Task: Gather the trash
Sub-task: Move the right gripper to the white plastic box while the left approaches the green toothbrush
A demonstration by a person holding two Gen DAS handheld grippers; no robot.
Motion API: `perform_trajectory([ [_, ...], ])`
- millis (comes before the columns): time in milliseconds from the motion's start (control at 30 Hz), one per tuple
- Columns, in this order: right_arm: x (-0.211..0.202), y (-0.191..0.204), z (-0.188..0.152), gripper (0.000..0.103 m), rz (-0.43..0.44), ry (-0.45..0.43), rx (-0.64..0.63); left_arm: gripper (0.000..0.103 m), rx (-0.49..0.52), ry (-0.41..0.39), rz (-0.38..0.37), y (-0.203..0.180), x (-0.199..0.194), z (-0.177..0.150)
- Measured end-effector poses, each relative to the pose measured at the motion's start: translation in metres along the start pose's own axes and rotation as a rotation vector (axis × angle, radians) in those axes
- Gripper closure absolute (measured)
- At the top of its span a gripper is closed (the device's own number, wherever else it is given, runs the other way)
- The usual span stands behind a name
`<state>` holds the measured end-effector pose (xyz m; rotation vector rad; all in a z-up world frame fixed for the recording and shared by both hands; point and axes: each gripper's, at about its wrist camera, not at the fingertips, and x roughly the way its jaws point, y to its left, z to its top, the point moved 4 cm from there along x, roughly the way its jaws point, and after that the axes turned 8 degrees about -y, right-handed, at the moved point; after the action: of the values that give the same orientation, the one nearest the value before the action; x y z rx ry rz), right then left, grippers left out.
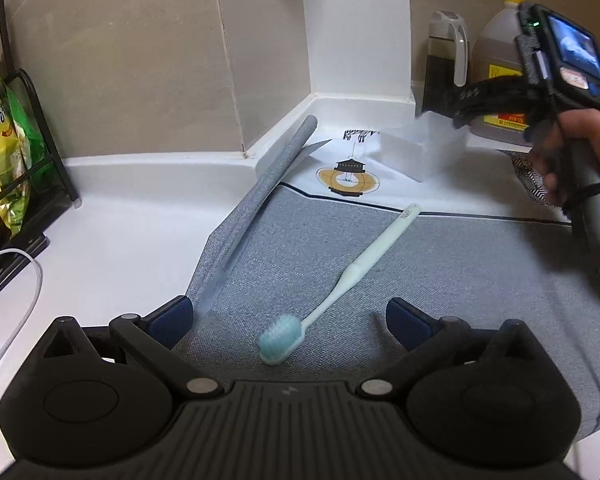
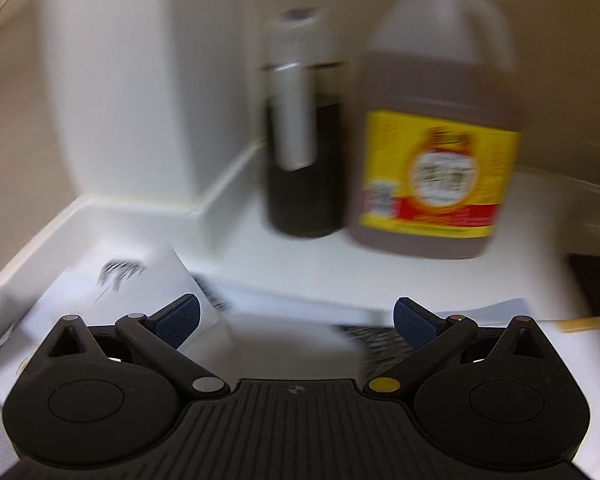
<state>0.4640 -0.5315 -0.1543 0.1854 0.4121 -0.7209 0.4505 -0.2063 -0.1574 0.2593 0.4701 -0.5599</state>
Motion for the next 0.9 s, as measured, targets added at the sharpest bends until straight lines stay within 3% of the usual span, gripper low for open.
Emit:
perform_trajectory([
  [100,-0.012,-0.010,0.006,0.000,0.031,-0.035,0.074,0.000,0.011,-0.005,-0.002,-0.003,-0.002,0.001],
  [300,-0.010,0.020,-0.001,0.000,0.227,0.034,0.126,0.000,0.032,-0.009,-0.016,-0.004,0.008,0.006],
  [433,0.008,0.025,0.006,0.000,0.231,0.013,0.113,0.000,0.012,0.017,-0.016,0.001,0.021,0.006],
  [533,0.025,0.018,0.006,0.000,0.306,0.121,0.168,0.000,-0.007,0.024,-0.028,0.003,0.024,0.005],
  [667,0.013,0.013,-0.009,0.000,0.448,0.221,0.224,0.000,0.005,0.015,-0.028,0.003,0.022,0.003],
  [767,-0.012,0.018,-0.026,0.000,0.545,0.272,0.205,0.000,0.010,0.012,-0.031,0.001,0.021,0.003],
  [900,-0.046,0.034,-0.039,0.000,0.691,0.332,0.086,0.000,0.016,0.009,-0.033,-0.001,0.020,0.004],
])
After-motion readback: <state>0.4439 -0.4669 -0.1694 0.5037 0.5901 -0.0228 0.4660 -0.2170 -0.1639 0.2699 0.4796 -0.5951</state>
